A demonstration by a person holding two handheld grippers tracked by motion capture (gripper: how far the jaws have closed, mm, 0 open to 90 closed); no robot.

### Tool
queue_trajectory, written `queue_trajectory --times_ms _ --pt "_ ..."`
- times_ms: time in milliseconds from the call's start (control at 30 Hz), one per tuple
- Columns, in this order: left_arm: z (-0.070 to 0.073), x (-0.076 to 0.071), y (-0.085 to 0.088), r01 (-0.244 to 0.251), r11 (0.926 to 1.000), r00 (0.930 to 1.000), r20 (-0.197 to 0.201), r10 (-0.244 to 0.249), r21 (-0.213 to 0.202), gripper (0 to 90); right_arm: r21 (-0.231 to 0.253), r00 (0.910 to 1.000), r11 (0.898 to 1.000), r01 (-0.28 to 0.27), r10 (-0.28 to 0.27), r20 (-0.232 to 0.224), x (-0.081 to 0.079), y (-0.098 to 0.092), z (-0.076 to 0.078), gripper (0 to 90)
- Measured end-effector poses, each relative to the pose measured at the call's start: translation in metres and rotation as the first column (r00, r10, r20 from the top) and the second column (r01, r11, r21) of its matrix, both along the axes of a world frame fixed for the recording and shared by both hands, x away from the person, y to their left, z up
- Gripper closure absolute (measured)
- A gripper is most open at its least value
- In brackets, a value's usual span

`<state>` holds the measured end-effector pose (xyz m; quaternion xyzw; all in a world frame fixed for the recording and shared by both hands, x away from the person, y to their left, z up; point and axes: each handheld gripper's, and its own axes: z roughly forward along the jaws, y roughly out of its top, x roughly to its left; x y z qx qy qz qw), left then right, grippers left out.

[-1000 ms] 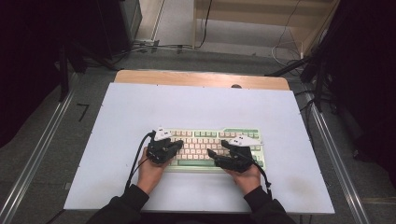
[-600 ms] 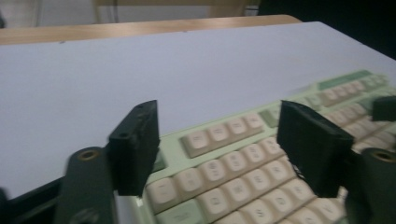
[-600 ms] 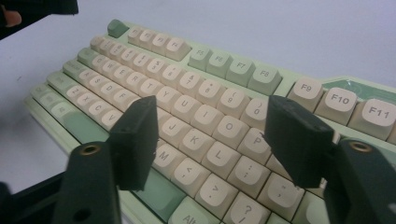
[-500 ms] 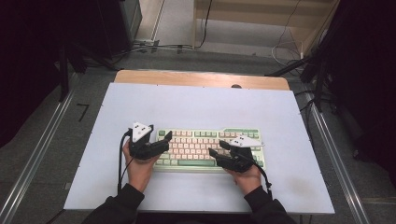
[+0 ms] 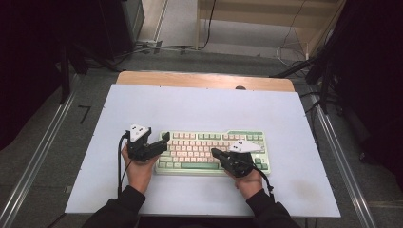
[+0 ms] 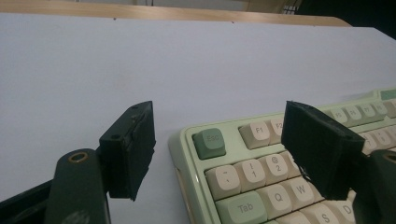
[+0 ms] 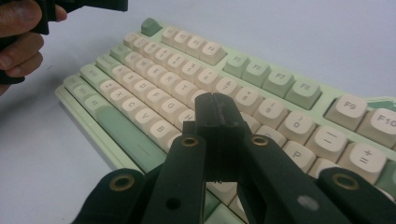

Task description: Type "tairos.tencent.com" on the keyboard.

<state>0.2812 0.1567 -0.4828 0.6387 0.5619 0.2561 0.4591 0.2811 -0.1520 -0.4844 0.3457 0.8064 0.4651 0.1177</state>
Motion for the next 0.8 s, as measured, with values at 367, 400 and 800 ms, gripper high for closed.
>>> queue_trajectory --times_ms 367,400,800 --pt "-0.001 0.0 -0.002 0.012 0.9999 0.9999 -0.001 -0.012 0.004 27.6 -0.03 0.9987 0.998 -0.048 0.047 -0.021 0.0 0.014 -0.007 87.3" --pt "-0.001 0.0 -0.002 0.012 0.9999 0.9999 -0.002 -0.012 0.004 27.6 -0.036 0.9983 0.998 -0.053 0.052 -0.024 0.0 0.015 -0.008 87.3" --pt "-0.001 0.0 -0.003 0.016 0.9998 0.9998 -0.006 -0.016 0.007 27.8 -0.067 0.9975 0.996 -0.065 0.063 -0.034 0.0 0.021 -0.013 87.3"
